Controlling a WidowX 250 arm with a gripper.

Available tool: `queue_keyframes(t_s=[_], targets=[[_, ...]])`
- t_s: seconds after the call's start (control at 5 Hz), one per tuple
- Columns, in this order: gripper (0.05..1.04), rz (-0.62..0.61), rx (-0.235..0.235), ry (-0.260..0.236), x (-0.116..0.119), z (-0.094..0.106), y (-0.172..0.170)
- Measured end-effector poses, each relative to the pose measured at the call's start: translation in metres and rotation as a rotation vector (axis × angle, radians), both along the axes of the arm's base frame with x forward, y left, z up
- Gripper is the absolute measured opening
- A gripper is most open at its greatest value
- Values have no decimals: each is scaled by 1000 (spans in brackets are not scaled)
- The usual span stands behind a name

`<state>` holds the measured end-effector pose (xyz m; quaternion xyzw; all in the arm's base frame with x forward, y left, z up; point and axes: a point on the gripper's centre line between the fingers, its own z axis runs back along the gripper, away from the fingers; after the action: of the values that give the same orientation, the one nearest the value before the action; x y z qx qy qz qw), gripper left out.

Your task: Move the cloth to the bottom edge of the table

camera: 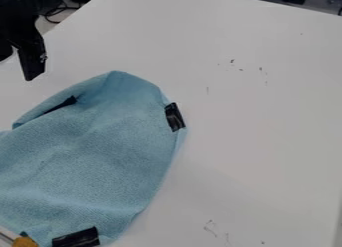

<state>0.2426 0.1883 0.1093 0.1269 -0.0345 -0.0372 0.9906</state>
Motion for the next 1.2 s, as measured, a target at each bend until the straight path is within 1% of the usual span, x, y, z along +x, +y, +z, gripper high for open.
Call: queue_keyframes(t_s=[0.2,0.4,0.6,0.8,1.0,1.2], targets=[[1001,1,-20,25,-1,-10,-2],[1001,-28,-41,26,6,-20,-15],[1001,-66,-79,45,15,-37,-33],[1001,-87,-97,43,25,-41,-61],[1001,-54,-162,74,19,-54,-90],[1001,2,-216,118,3,-66,-107]])
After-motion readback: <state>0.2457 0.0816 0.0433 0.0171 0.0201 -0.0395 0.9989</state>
